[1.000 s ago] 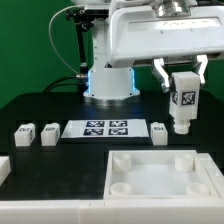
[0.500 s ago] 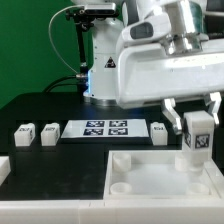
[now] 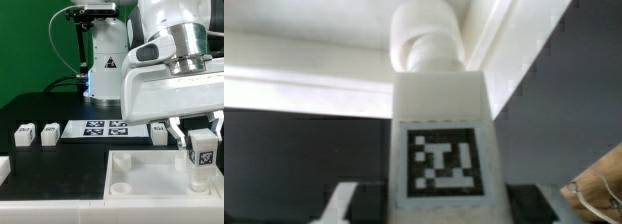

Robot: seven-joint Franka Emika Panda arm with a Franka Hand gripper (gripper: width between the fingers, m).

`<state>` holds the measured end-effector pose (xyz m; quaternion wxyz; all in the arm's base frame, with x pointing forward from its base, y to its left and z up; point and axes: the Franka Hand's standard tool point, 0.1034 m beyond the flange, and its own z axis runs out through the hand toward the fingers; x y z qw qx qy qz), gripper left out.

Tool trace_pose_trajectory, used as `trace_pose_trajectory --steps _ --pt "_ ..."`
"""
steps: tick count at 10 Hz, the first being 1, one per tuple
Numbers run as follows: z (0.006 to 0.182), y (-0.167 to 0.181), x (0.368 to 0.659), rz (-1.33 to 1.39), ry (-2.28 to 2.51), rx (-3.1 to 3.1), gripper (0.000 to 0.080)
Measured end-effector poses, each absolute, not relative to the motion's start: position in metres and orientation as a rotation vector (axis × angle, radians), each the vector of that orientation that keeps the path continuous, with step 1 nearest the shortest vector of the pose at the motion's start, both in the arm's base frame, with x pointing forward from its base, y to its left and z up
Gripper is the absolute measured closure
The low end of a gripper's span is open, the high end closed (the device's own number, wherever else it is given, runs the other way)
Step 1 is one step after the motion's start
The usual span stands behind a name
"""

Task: Assemble one leg

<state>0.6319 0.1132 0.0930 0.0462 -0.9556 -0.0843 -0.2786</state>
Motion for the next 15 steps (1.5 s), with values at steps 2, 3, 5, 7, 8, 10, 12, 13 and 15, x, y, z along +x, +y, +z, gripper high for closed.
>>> trace_pose_trajectory --steps 2,3,5,7,8,10,12,13,15 --pt "0.086 0.113 0.628 -0.844 -0.257 -2.919 0.0507" --pt "0.083 0.113 0.627 -0.841 -0.257 -2.919 0.0507" --pt "0.078 0.114 0.626 -0.858 -0.256 -2.914 0.0507" --pt "0.078 0.114 0.626 -0.867 -0.256 -2.911 0.0507" --pt "0.078 0.114 0.626 -0.867 -0.257 -2.911 0.0482" --pt "0.078 0.114 0.626 -0.867 -0.257 -2.911 0.0306" --pt "0.078 0.114 0.626 -0.867 -0.257 -2.911 0.016" --pt "0.078 0.114 0.626 -0.867 -0.258 -2.911 0.016" --pt "0.078 0.114 0.626 -0.867 -0.258 -2.911 0.0152"
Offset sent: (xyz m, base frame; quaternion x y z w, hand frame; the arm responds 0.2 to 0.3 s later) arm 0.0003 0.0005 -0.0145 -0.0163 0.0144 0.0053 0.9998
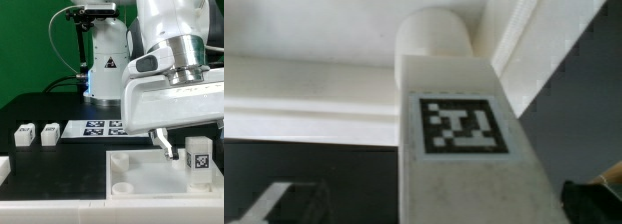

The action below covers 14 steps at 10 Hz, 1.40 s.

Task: Assemble one leg

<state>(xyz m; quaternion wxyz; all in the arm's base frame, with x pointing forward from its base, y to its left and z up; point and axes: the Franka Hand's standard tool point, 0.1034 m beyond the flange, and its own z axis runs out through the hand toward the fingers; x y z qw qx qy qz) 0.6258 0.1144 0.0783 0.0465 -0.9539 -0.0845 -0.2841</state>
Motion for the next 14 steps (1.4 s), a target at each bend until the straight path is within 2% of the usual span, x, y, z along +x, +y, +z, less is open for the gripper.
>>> trace_pose_trajectory --steps 2,4,5,7,9,10,13,14 --pt "0.078 0.114 0.626 -0.847 -0.258 -2.917 0.015" --pt "0.092 0.109 0.627 -0.618 -0.266 -2.974 0.015" --pt "0.094 0.11 0.63 -0.567 -0.26 -2.981 0.015" --pt "0.093 0.114 0.625 -0.168 -0.256 -3.019 0.015" --pt "0.092 0.117 0.629 0.112 -0.269 -3.011 0.015" --pt "0.09 0.117 0.641 0.019 -0.267 -3.013 0.015" --pt "0.086 0.119 0.638 -0.007 -0.23 -3.017 0.0177" --pt "0.085 0.119 0.638 -0.006 -0.234 -3.017 0.0347"
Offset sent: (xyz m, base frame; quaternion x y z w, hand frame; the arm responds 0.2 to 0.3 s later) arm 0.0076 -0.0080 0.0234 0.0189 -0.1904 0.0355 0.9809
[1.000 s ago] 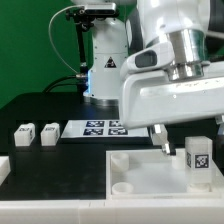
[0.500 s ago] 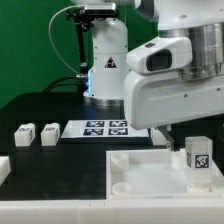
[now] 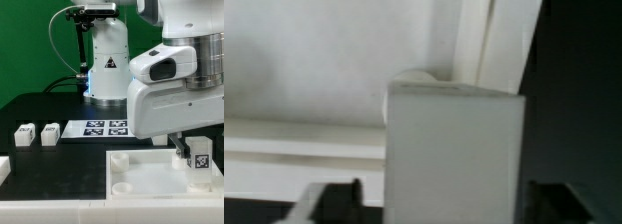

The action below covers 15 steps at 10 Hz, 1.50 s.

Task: Assemble one leg

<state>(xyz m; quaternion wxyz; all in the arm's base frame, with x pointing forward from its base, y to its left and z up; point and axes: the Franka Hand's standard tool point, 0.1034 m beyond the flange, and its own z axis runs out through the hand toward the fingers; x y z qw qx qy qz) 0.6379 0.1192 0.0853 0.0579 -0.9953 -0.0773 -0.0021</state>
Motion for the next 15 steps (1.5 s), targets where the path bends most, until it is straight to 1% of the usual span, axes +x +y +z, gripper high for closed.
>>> trace_pose_trajectory --steps 1,5,7,8,10,13,15 --pt "0.085 0.118 0.639 -0.01 -0.229 -3.019 0.0504" --pt "0.083 0.109 0.641 0.016 0.426 -2.995 0.0504" --pt "0.082 0.099 0.646 -0.027 0.994 -2.82 0.0504" --pt "0.083 0.1 0.644 -0.004 1.238 -2.715 0.0504" --pt "0.083 0.103 0.642 0.05 1.586 -2.526 0.0504" --pt "0.083 0.103 0.64 0.104 1.98 -2.227 0.0504" --pt "0.083 0.104 0.638 0.084 1.979 -2.228 0.0504"
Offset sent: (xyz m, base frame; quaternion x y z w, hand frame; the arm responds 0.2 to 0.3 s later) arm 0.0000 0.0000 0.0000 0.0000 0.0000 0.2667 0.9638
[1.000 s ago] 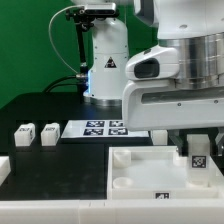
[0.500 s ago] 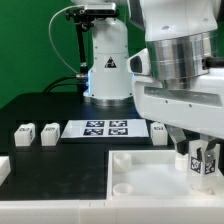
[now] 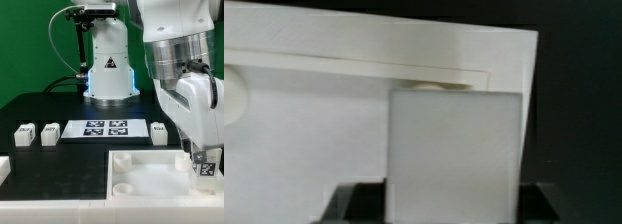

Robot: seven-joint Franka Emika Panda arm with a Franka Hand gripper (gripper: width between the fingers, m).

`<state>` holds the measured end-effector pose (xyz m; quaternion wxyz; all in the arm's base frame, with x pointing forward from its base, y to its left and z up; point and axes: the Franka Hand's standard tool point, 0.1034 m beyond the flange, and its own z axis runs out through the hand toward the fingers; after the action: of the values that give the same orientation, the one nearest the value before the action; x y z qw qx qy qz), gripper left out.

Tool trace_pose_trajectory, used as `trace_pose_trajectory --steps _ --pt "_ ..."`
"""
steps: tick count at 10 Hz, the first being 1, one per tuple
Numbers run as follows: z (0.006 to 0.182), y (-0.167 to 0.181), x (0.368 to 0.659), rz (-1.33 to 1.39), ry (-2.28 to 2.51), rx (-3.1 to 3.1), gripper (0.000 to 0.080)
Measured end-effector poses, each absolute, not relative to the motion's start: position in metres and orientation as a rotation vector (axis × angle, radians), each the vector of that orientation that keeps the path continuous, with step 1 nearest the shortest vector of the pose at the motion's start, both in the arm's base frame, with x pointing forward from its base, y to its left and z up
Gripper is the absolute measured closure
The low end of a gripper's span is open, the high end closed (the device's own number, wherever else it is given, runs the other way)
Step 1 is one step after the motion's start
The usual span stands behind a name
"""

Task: Assemble one leg

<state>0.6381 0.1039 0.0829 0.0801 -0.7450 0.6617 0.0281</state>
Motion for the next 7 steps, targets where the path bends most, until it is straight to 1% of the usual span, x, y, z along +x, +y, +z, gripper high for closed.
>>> trace_pose_trajectory --steps 1,2,3,4,5,7 --pt "0.083 0.104 0.638 0.078 1.911 -2.286 0.0504" --pt "0.082 0.106 0.636 0.075 1.736 -2.431 0.0342" --pt "0.079 0.111 0.636 0.068 1.6 -2.515 0.0214" --pt "0.079 0.116 0.634 0.06 1.435 -2.612 0.0214" --pt "0.079 0.115 0.634 0.049 1.326 -2.667 0.0163" --pt "0.078 0.115 0.634 0.023 1.023 -2.795 0.0152"
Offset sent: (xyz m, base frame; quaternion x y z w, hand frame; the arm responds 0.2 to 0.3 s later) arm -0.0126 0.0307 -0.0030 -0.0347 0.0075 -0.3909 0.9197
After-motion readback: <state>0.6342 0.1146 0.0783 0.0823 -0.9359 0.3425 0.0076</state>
